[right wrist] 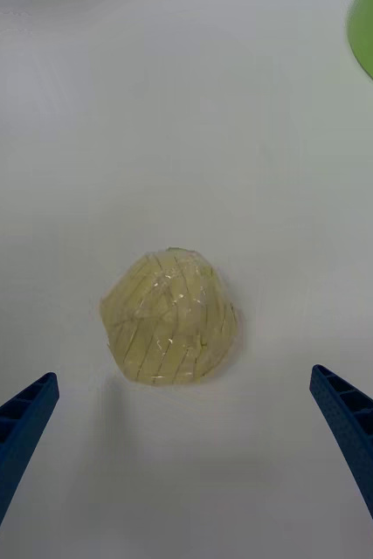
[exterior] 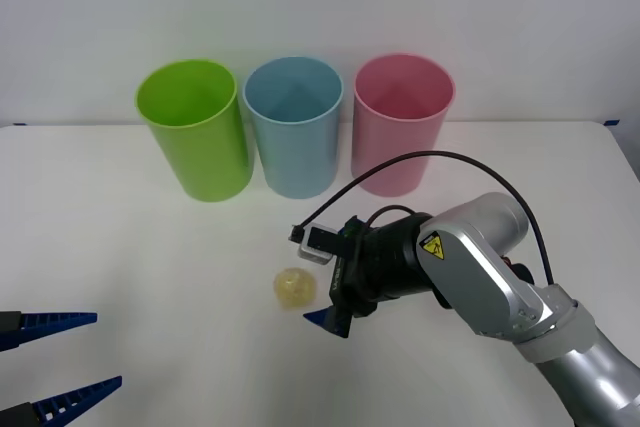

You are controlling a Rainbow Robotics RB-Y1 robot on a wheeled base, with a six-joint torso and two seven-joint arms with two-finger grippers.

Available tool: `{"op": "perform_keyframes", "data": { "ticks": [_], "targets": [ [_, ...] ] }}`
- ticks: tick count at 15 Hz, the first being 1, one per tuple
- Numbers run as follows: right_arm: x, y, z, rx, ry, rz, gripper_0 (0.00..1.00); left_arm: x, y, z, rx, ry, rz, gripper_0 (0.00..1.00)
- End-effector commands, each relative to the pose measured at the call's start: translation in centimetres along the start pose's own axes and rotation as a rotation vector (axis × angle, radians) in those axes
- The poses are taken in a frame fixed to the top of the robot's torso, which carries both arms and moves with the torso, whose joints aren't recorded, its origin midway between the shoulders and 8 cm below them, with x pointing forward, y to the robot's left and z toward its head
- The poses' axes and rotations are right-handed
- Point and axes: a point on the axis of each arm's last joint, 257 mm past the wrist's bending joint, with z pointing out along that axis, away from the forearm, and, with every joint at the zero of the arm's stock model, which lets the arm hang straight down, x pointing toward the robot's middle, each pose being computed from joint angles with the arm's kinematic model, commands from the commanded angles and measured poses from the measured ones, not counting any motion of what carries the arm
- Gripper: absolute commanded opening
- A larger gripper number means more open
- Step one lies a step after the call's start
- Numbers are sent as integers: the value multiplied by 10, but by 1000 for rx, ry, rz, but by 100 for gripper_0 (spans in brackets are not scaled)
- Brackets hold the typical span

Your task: Put cans in the blue bin and PET bottles in the pink bin and trash in the green bin.

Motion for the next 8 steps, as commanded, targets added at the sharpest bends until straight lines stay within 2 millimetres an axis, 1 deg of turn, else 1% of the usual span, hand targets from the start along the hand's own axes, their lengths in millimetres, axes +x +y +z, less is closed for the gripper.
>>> {"op": "perform_keyframes", "data": {
  "ticks": [1,8],
  "targets": [
    [0,0,0,0,0,0,100,0,0,0,0,0,0,100],
    [0,0,0,0,0,0,100,0,0,0,0,0,0,100]
  ]
}}
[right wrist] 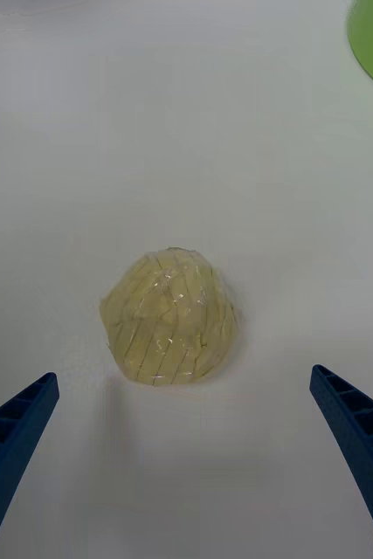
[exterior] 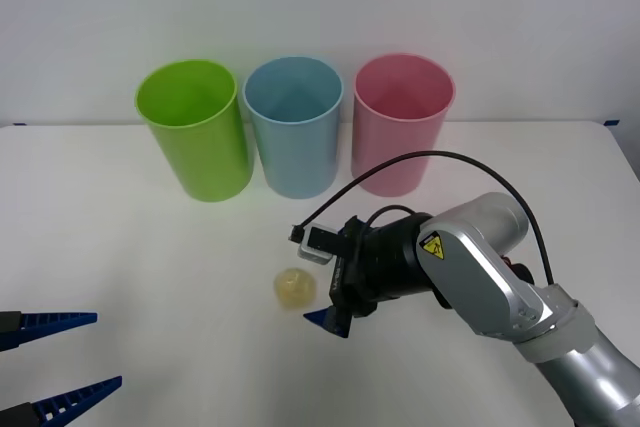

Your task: Put cans in the blue bin and PET bottles in the pink bin and trash in the green bin.

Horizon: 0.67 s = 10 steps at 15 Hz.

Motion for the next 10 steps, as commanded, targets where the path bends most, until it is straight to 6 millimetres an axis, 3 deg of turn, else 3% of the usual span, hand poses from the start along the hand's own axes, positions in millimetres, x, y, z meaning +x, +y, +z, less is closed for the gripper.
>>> {"op": "perform_keyframes", "data": {
  "ticks": [1,6,7,10],
  "targets": [
    [0,0,0,0,0,0,100,0,0,0,0,0,0,100],
    [0,0,0,0,0,0,100,0,0,0,0,0,0,100],
    [19,23,12,-49,25,36,100,0,0,0,0,0,0,100],
    [15,24,12,-53,14,33,100,0,0,0,0,0,0,100]
  ]
}}
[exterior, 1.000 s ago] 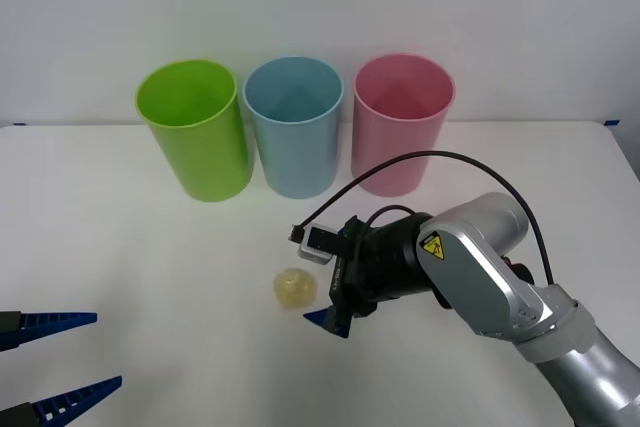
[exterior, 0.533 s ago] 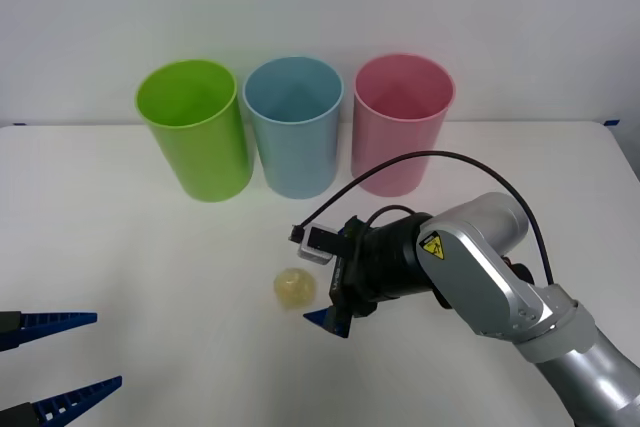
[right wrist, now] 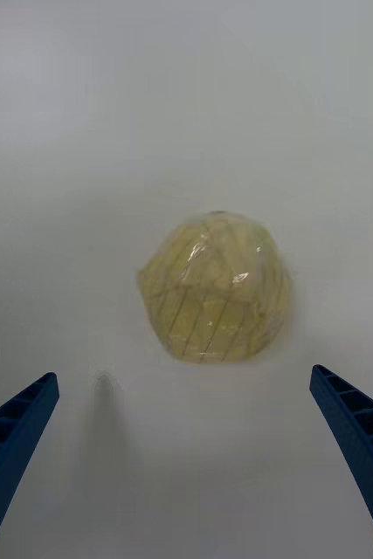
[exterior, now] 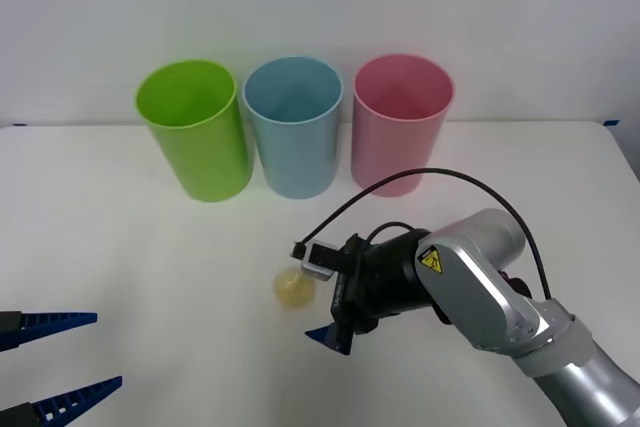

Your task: Put cans in the blue bin and PET bottles in the pink bin and trash in the green bin.

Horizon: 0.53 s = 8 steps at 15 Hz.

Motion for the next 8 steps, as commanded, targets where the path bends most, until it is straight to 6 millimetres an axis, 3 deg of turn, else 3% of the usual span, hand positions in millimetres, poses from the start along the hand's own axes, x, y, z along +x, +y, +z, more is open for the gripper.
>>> {"op": "perform_keyframes", "data": {
  "ticks": [1,8],
  "targets": [
    [-3,0,0,-2,-5,-5,100,0,0,0,0,0,0,100],
    [-18,-20,-8,51,2,-61,100,0,0,0,0,0,0,100]
  ]
}}
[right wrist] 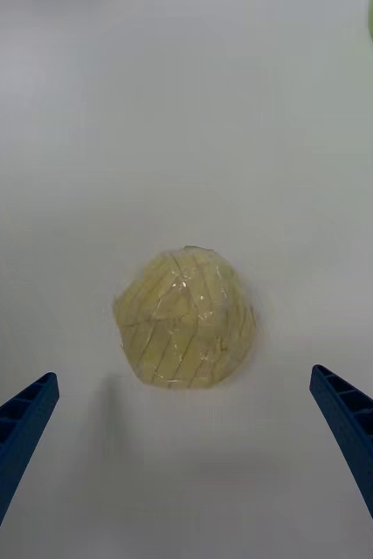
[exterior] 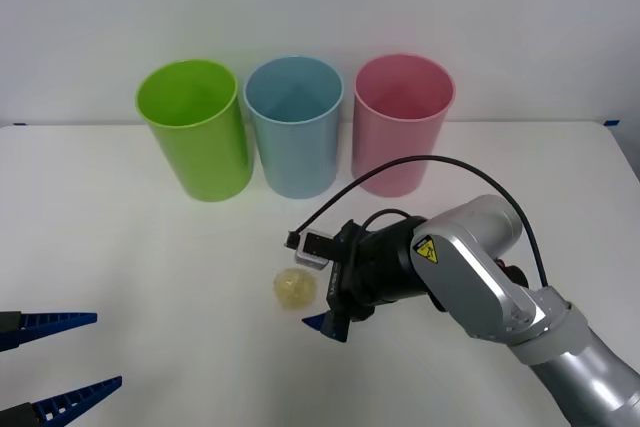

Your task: Put cans in the blue bin and PET bottles in the pink bin and trash in the green bin.

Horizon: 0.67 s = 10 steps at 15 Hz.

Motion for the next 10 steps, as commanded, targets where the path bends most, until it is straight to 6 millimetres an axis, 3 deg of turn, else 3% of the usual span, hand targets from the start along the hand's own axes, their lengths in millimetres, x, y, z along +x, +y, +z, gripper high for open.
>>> {"op": "perform_keyframes", "data": {
  "ticks": [1,10],
  "targets": [
    [-4,-4,0,12,3,-8,100,0,0,0,0,0,0,100],
    [-17,-7,5,37,14,-50,100,0,0,0,0,0,0,100]
  ]
}}
